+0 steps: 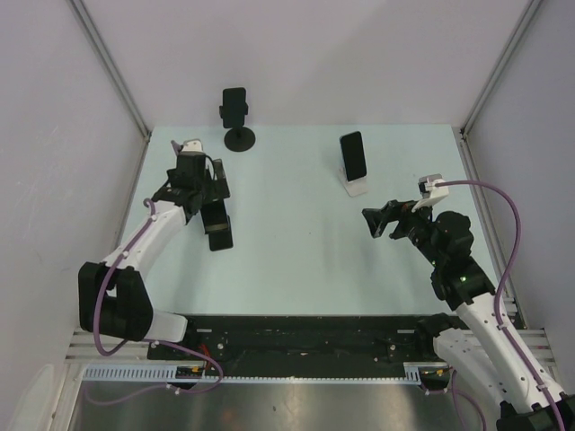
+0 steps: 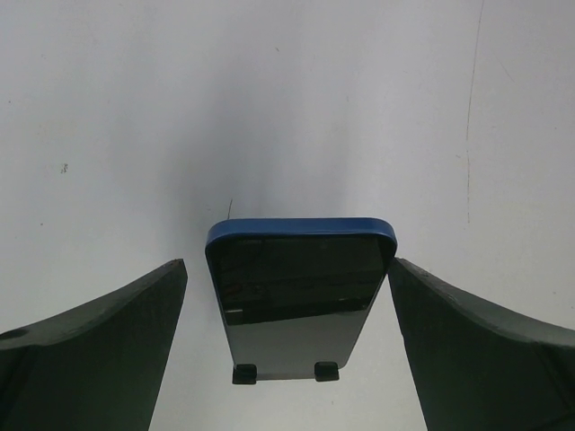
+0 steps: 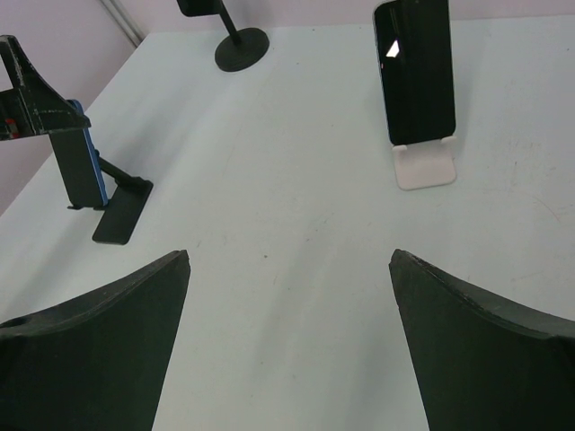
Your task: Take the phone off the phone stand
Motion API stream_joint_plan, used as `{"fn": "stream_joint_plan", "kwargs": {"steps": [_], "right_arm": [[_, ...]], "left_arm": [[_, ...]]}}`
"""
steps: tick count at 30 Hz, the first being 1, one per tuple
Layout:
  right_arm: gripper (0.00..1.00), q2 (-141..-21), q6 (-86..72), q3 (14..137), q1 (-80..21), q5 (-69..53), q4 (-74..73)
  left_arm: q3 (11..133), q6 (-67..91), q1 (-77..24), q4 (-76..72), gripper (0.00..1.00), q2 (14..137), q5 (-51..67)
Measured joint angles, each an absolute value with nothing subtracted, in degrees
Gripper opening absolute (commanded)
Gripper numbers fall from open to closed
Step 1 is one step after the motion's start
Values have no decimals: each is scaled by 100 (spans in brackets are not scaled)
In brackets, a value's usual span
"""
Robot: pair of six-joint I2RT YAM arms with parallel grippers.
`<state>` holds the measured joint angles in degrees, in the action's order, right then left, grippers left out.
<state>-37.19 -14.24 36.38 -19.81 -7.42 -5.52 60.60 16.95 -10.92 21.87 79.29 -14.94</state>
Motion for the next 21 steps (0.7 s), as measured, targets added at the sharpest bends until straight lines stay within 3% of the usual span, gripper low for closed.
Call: {"fn": "stream_joint_plan", "kwargs": {"steps": [4,13,21], "right_arm": [[100,-3723,-1393,3638,-1981,-742,-556],[100,-3717,-1339,3638,-1981,-742,-576],[100,-3649,-1343,3638,-1981,-760,-613]], "left_arm": [[5996,1756,-1092,2064,97,7961,-1492],[5828,1813,-1092,1848,79,7985,-1413],[5736,1787,-1092,1789,47,7911,-1269]]}}
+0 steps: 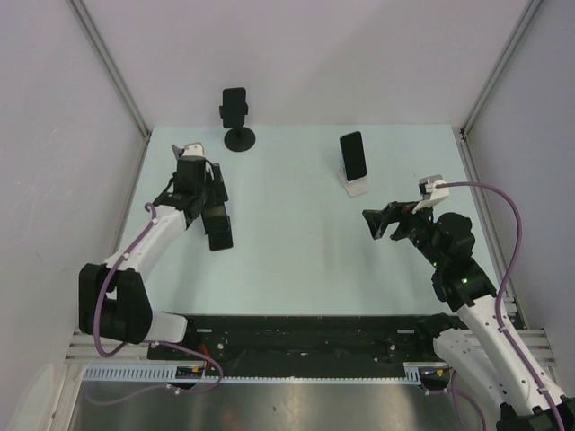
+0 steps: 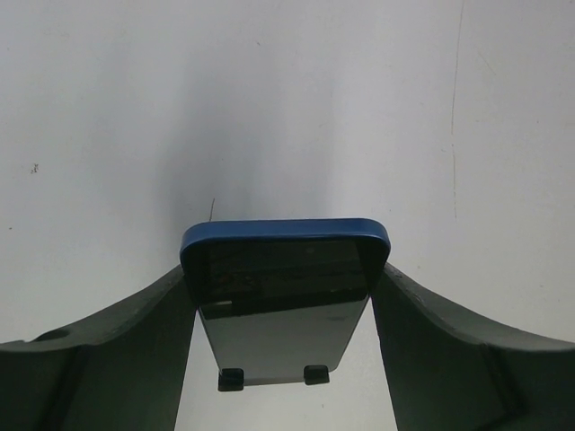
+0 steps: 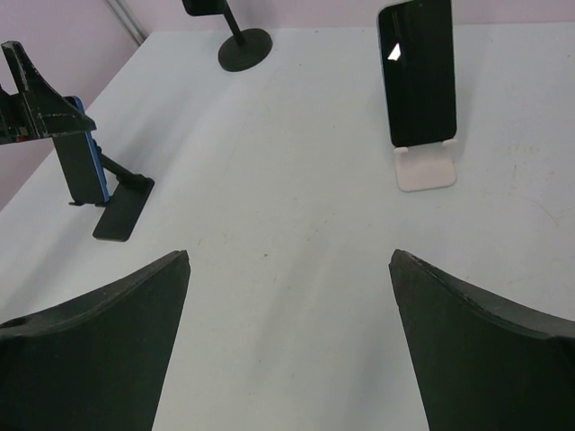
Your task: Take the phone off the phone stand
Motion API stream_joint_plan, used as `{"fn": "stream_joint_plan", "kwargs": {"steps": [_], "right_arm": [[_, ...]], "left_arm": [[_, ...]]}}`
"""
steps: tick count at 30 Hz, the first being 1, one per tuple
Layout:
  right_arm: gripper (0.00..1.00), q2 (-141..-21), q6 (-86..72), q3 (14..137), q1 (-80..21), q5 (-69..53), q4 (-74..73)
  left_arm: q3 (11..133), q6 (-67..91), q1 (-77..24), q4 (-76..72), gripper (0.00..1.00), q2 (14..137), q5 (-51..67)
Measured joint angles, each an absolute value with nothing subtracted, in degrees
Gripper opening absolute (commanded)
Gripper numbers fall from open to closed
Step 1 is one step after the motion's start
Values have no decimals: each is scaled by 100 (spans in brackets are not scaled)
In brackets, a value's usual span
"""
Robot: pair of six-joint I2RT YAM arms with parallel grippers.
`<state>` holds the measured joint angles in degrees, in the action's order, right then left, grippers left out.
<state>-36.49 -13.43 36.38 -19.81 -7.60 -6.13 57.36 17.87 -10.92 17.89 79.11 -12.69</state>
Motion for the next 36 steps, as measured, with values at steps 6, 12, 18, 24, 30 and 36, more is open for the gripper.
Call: {"fn": "stream_joint_plan", "kwargs": {"steps": [6,12,18,24,30,36], "right_arm": [[100,-3719,-1400,3638,-1984,-1024,-521],[100,-4195,-1769,3638,-2001,-1476,-373],[100,-4921,-2187,3634,-2259,-2255,158],[100,-5894,-2606,3634,-2969,-2633,928],[100,-6582,-2805,3634,-4112,-2263,1468],[93,-7024,-2912,3634,-4574,-1918,2056]], "left_arm": [[5603,1767,-1092,1857,20,7511,-1105],[5601,1787,-1092,2080,5,6965,-895],[5603,1981,-1118,2303,0,6497,-281],[5603,2434,-1481,2414,0,6292,532],[5603,2978,-2115,2467,0,6287,1155],[5603,3391,-2724,2469,1,6294,1398]]}}
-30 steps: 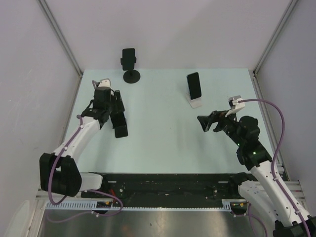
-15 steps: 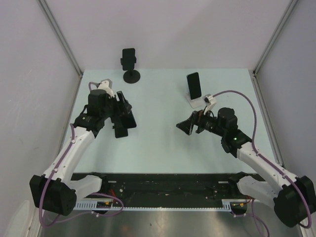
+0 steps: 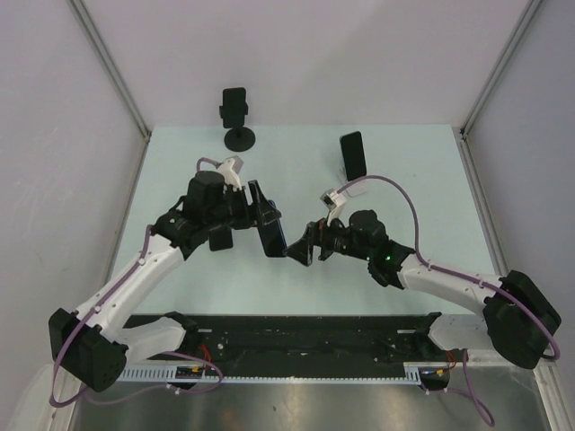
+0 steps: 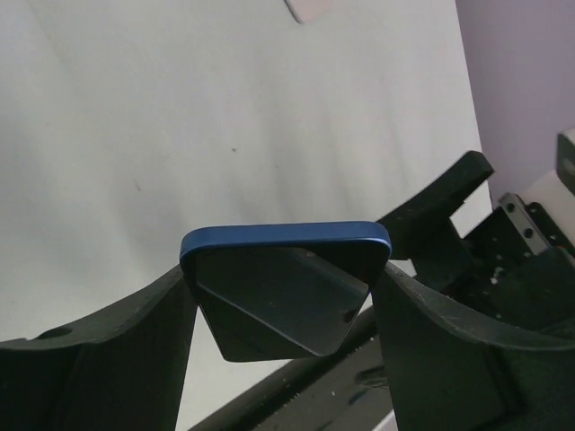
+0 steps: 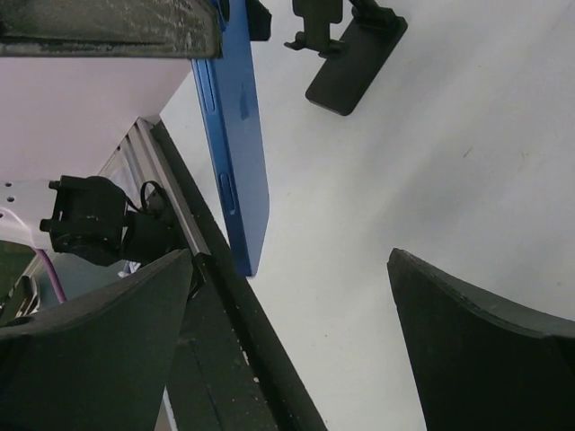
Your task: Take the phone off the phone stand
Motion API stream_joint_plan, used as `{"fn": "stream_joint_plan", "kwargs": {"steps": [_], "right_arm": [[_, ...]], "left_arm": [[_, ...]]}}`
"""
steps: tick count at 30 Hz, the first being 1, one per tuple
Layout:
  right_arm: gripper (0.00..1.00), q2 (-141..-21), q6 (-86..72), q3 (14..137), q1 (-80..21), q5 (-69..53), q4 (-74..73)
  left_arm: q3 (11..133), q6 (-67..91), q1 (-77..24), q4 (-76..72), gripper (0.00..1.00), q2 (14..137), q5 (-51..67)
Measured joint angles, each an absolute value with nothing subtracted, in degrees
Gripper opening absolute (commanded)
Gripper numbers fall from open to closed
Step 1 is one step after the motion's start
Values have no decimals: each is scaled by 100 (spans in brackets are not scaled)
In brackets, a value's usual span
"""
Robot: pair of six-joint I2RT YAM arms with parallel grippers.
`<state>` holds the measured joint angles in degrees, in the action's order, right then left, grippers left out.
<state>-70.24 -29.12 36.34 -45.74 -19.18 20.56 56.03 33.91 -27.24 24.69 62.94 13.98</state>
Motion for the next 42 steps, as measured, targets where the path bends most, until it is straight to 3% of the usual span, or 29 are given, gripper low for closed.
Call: {"fn": "stream_joint_plan", "kwargs": {"steps": [7,10,11,14,17,26,27,29,30,32,35,42], "right_arm": [[62,-7266,-2888,3634,-5017,-1463,2504],[41,-7356,-2869,3634,-5146,-1341,2659],[29,-7378,-2864,3634,-5164,-1308,2676],[11,-7424,-2877,3634,-5199,-1269,2718],[0,-7424,-2814,3634,-5223,-1240,2718],[0,-7116,-2670,3634,-5212,-1253,2338],[0,-7072,-2665,3634,-5196,-1269,2296],[0,-6954,-2641,3634,-5155,-1315,2213],[0,-6899,-2633,3636,-5135,-1337,2176],[0,-6733,-2644,3645,-5037,-1382,1968],[0,-6567,-2665,3640,-4604,-1334,1278],[0,-6335,-2696,3564,-3516,-1439,137]], "left_arm": [[5603,3785,-3050,2462,0,6311,1413],[5601,3924,-3114,2458,0,6311,1387],[5599,3970,-3127,2456,1,6311,1378],[5570,4069,-3142,2412,0,6309,1356],[5505,4160,-3148,2349,6,6309,1288],[5417,4241,-3234,2274,43,6106,1205],[5417,4228,-3247,2268,55,6069,1205],[5415,4167,-3282,2233,65,5979,1205],[5411,4139,-3301,2213,75,5920,1210],[5411,3907,-3321,2200,84,5760,1068],[5411,3511,-3232,2145,91,5339,624],[5205,2762,-3216,1964,95,4276,-178]]}}
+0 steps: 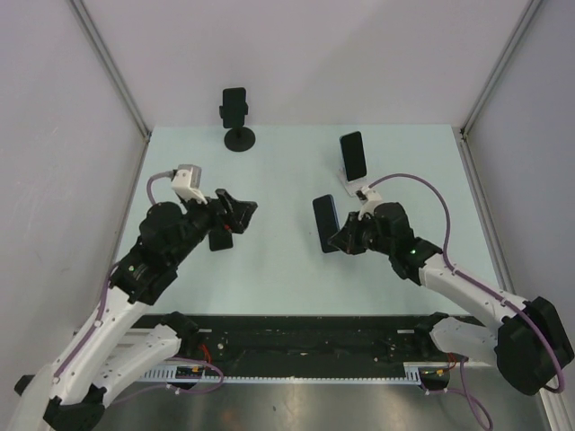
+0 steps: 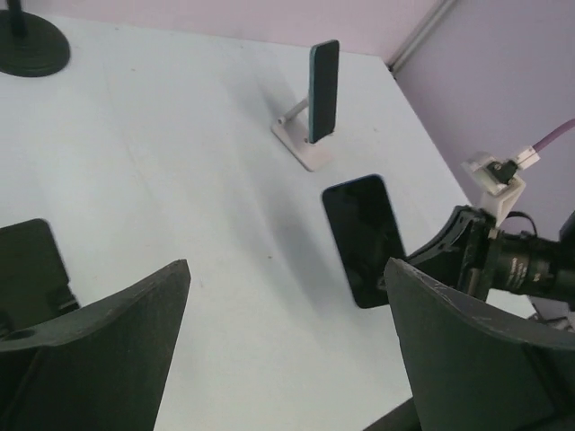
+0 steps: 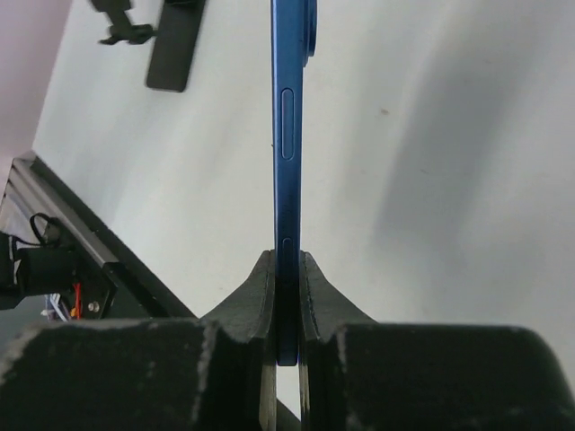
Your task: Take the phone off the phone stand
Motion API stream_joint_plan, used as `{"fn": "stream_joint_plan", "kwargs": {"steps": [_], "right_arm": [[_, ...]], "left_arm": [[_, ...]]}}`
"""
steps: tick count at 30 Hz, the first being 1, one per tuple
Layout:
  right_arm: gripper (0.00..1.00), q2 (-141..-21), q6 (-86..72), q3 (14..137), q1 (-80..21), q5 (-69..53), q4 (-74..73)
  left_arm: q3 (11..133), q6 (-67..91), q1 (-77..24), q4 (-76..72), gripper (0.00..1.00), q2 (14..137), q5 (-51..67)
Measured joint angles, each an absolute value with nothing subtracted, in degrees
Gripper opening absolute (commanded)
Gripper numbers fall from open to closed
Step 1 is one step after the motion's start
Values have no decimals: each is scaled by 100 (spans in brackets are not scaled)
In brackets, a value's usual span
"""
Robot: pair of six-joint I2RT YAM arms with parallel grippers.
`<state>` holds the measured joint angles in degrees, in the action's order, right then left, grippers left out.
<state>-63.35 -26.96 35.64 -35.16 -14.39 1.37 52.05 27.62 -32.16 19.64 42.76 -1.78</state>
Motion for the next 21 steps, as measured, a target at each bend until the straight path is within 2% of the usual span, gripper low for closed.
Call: {"fn": "stream_joint_plan", "kwargs": {"steps": [12,21], "right_arm": [[0,-6508,-2672,3461,-1173,-2477,-963],[0,-7714,-2366,3459,-506,-3509,-1061]], "left_arm": [[3824,2001,-3216,1994,96,2460,-1245],[3299,1518,-3216,1999,96,2104,-1647]]}}
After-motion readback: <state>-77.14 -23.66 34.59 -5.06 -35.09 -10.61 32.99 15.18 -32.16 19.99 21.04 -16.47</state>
